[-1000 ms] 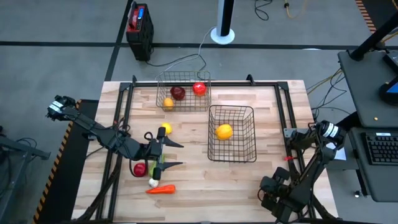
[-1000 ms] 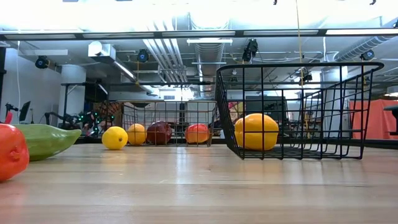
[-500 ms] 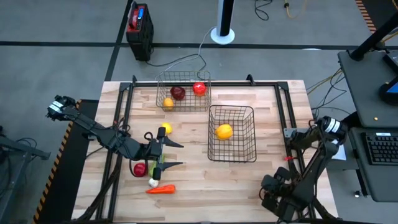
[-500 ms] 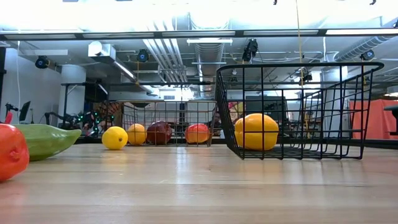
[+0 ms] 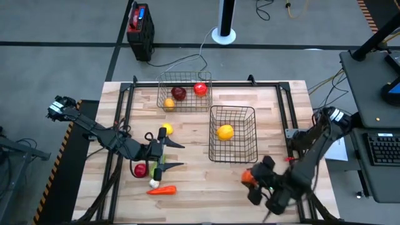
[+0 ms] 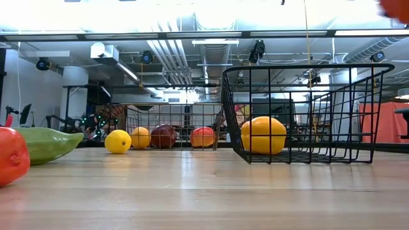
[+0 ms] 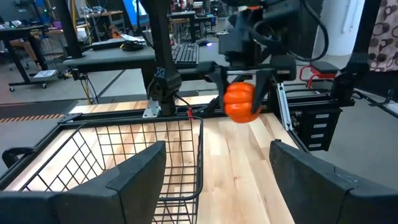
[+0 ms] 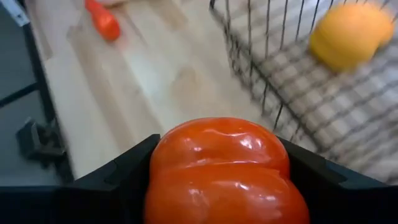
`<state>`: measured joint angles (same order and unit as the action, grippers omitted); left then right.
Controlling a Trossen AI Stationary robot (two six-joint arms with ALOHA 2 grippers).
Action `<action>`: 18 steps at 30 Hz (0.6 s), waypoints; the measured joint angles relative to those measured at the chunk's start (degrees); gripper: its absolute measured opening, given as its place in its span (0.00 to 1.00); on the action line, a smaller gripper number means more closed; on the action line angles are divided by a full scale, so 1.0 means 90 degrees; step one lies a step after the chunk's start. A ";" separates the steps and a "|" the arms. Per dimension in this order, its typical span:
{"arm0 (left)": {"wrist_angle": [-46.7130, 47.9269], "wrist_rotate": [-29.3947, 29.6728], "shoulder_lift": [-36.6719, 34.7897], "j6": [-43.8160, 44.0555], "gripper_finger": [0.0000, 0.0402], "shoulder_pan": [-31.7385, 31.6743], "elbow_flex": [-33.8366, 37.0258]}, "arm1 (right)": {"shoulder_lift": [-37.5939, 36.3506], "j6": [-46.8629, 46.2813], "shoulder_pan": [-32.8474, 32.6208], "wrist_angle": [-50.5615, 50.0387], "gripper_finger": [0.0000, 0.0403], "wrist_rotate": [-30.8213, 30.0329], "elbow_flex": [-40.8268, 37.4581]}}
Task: Sort produce into baskets
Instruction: Put the orange pumpkin into the black wire basket
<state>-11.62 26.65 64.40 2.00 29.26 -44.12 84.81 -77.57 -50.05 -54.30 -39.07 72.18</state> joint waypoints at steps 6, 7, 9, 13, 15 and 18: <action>0.0000 0.0000 0.0000 0.0023 0.67 0.0000 0.0000 | -0.0191 0.1956 0.1243 -0.0032 0.66 0.0384 0.0428; 0.0001 0.0000 0.0000 0.0038 0.67 0.0000 0.0000 | -0.0231 0.2289 0.1450 -0.0032 0.66 0.0457 0.0501; 0.0002 0.0000 0.0000 0.0065 0.67 0.0000 0.0000 | -0.0321 0.2906 0.1848 -0.0049 0.66 0.0606 0.0660; 0.0003 0.0000 0.0000 0.0089 0.67 0.0000 0.0000 | -0.0536 0.3887 0.2686 -0.0137 0.65 0.1118 0.0771; 0.0003 0.0000 0.0000 0.0094 0.67 0.0000 0.0000 | -0.0589 0.4218 0.3076 -0.0117 0.65 0.1288 0.0723; 0.0005 0.0000 0.0000 0.0095 0.67 0.0000 0.0000 | -0.0586 0.4594 0.3622 -0.0129 0.67 0.1799 0.0561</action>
<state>-11.57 26.65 64.40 2.85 29.26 -44.12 79.54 -36.22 -17.45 -55.46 -22.88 77.24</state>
